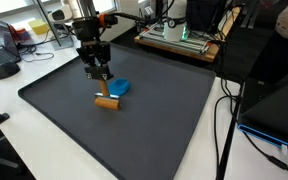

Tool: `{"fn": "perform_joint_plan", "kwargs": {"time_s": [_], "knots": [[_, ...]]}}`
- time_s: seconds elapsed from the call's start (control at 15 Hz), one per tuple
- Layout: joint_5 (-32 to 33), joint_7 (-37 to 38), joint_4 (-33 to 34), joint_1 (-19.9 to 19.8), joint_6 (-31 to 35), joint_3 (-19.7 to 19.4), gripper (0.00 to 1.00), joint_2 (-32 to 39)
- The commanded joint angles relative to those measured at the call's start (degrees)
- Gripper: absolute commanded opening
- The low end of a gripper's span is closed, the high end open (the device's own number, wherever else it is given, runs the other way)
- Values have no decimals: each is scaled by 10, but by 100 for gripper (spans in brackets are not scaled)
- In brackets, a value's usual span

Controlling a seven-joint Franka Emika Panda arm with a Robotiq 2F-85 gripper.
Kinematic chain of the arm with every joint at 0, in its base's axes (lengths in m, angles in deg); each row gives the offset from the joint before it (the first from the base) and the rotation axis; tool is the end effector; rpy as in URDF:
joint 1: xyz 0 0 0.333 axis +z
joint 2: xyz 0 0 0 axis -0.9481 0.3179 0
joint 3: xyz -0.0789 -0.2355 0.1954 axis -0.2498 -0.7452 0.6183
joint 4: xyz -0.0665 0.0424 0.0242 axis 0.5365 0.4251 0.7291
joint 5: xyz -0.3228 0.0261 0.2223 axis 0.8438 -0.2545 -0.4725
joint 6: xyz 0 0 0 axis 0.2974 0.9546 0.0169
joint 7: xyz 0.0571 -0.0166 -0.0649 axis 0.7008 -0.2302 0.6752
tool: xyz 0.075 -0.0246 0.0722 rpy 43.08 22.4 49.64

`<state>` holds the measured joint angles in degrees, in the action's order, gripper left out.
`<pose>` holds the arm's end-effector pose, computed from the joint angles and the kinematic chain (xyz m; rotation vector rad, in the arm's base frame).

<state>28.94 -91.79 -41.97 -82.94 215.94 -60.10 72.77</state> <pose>0.6249 -0.0474 0.2992 -2.8427 -0.2465 -0.3990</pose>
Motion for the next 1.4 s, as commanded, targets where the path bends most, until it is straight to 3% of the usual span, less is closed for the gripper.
{"fn": "perform_joint_plan", "kwargs": {"time_s": [0.0,0.2,0.6,1.0,1.33], "knots": [[-33,20,8,-12,-13,1,23,-31],[20,84,13,6,-28,-29,23,-54],[112,195,67,27,-165,-72,23,-82],[148,287,153,48,-281,-90,23,-64],[152,409,218,50,-319,-113,23,-25]]}}
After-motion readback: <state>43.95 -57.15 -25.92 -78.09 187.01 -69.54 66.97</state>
